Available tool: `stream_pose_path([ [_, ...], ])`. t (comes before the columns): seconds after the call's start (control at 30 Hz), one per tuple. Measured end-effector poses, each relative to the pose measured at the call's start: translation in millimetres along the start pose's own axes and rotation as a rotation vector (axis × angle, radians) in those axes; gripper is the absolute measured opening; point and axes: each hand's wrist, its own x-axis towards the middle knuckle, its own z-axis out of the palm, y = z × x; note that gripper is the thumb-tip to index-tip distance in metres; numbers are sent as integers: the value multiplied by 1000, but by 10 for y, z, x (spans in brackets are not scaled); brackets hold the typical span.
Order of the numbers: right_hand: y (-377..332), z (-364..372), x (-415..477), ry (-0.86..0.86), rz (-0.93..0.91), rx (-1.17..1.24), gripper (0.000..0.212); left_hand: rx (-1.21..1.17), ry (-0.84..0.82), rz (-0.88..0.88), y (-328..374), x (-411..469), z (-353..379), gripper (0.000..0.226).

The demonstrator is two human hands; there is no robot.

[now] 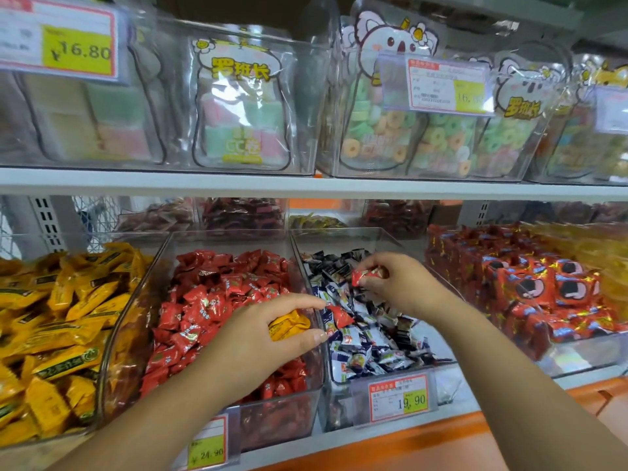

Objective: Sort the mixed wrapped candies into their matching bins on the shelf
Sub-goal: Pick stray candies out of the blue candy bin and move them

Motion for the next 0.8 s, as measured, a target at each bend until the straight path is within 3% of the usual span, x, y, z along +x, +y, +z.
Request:
stream_pose_path([
  [0.13,-232,43,-185,-254,-14,-13,16,-4,-5,-5,3,-7,-1,27],
  [0.23,-262,295,-159,-299,-101,-248,35,-14,-3,-3,3,-9,2,27],
  [0.33,-264,356,-112,-295,-106,-303,38,-11,6,-2,-2,-15,-1,27],
  [0.5,-175,321,-117,-279,-122,-233,42,-11,-5,2,14,-27,-7,27],
  [0.63,-151,205,-145,-194,-90,-235,28,-8,-17,8,21,-27,-12,26],
  [0.73,-196,135,-195,-287,6,-8,20,-19,-25,5,25,-27,-18,24],
  [0.8,-233,154,-235,-404,28,0,27,-26,-15,4,18,-24,-15,24],
])
